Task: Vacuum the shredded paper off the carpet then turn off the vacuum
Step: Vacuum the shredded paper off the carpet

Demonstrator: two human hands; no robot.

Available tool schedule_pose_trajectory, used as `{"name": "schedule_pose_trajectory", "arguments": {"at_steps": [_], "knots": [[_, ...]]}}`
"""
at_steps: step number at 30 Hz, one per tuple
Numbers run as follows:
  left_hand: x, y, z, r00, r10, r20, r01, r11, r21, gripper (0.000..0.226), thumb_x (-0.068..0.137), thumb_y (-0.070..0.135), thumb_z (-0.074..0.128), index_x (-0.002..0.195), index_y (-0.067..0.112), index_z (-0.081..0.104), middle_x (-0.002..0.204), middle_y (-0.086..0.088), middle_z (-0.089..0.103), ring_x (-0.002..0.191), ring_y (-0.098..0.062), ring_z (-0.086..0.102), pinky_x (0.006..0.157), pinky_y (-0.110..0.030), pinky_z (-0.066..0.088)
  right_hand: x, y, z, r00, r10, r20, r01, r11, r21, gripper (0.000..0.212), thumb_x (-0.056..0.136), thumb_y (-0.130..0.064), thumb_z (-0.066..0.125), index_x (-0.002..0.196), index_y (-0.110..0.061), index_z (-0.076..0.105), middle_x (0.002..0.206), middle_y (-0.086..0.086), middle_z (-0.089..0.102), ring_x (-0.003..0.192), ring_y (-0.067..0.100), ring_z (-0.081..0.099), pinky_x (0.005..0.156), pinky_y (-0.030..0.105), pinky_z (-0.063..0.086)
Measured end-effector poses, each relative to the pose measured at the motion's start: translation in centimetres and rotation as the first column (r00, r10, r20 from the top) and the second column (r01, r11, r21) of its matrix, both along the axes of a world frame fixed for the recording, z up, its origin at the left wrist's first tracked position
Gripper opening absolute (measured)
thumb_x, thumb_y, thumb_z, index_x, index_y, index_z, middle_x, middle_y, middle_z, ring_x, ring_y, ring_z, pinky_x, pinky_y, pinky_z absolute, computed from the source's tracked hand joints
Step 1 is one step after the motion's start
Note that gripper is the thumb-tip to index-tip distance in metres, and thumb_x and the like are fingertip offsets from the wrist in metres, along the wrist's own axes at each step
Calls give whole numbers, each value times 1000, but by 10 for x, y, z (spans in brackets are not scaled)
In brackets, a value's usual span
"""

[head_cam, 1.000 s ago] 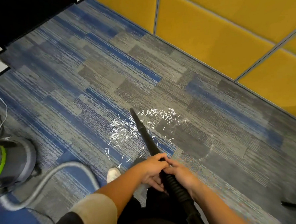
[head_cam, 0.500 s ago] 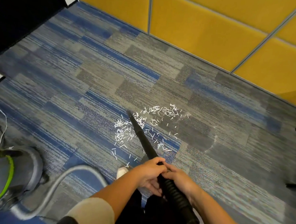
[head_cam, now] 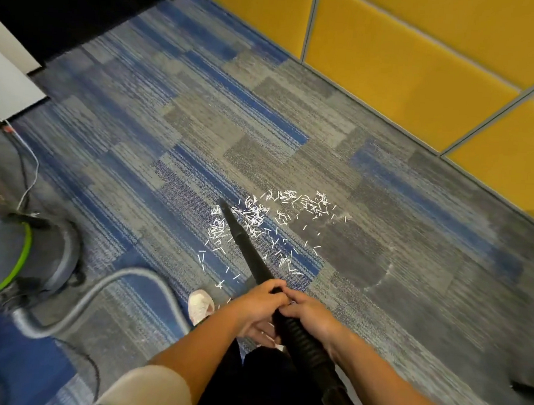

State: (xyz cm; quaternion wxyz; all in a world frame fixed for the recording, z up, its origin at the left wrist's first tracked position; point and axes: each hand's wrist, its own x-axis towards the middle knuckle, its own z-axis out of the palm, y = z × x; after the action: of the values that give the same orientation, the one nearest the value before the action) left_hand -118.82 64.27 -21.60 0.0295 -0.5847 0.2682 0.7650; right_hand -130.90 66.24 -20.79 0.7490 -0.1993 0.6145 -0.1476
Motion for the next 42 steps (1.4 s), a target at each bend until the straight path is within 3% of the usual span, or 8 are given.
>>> {"name": "schedule_pose_trajectory", "arguments": {"at_steps": [3, 6, 16, 21, 24, 32, 38, 42], "knots": [[-5, 4, -4, 999, -19, 36, 20, 999, -25, 34, 97, 33, 44, 129, 42, 36, 92, -10, 66, 51, -18, 64, 66, -39, 57, -4, 3, -1, 1000, 8, 25, -8, 1000, 4, 43, 88, 9, 45, 119, -20, 52, 73, 17, 60, 48, 24, 55, 41, 26, 48], [-11, 5, -4, 998, -47, 45, 49, 998, -37, 43, 96, 41, 47, 135, 41, 32, 87, -7, 64, 49, -16, 64, 64, -39, 56, -11, 6, -6, 1000, -7, 10, 7, 1000, 9, 44, 88, 9, 43, 127, -10, 51, 72, 16, 59, 46, 22, 55, 38, 24, 47], [-12, 6, -9, 999, -16, 44, 17, 1000, -25, 43, 96, 27, 46, 135, 37, 33, 75, -6, 62, 41, -14, 59, 75, -45, 55, -11, 7, -8, 1000, -4, 30, 2, 999, 48, 57, 89, 9, 45, 138, -19, 41, 70, 21, 60, 38, 26, 55, 35, 26, 47], [-9, 9, -9, 997, 44, 61, -45, 999, 26, 72, 93, 27, 50, 147, 34, 2, 75, -8, 65, 52, -19, 61, 59, -37, 59, -13, 10, -16, 1000, 10, 17, -11, 997, 78, 57, 89, 5, 49, 140, -19, 40, 84, 21, 63, 46, 28, 59, 40, 30, 51], [-14, 8, -14, 993, 76, 92, -78, 997, 23, 75, 91, 25, 51, 149, 21, 4, 77, -8, 66, 55, -21, 65, 67, -40, 60, -16, 11, -20, 1000, 15, 14, -16, 997, 80, 55, 90, 2, 51, 140, -18, 41, 97, 23, 63, 53, 30, 60, 43, 33, 52], [-14, 8, -10, 991, 50, 124, -52, 999, 15, 83, 92, 32, 48, 149, 24, -11, 40, 3, 45, 34, -8, 41, 43, -17, 41, -16, 10, -6, 997, 62, 43, -65, 995, 82, 34, 92, 2, 48, 119, -17, 52, 81, 23, 61, 45, 28, 58, 41, 32, 51], [-14, 10, -12, 987, 7, 159, -15, 999, 44, 56, 94, 35, 48, 136, 7, 22, 37, 2, 37, 33, -8, 34, 50, -25, 50, -14, 11, -2, 995, 89, 46, -92, 993, 80, 28, 93, 1, 47, 110, -20, 53, 77, 20, 61, 44, 26, 58, 40, 31, 50], [-23, 8, -6, 987, 7, 160, -8, 1000, 5, 85, 95, 36, 47, 149, 18, -15, 38, 2, 44, 32, -6, 42, 53, -24, 51, -21, 13, -5, 998, 51, 46, -55, 994, 93, 26, 94, 1, 44, 107, -20, 53, 74, 19, 62, 44, 27, 58, 42, 32, 51]]}}
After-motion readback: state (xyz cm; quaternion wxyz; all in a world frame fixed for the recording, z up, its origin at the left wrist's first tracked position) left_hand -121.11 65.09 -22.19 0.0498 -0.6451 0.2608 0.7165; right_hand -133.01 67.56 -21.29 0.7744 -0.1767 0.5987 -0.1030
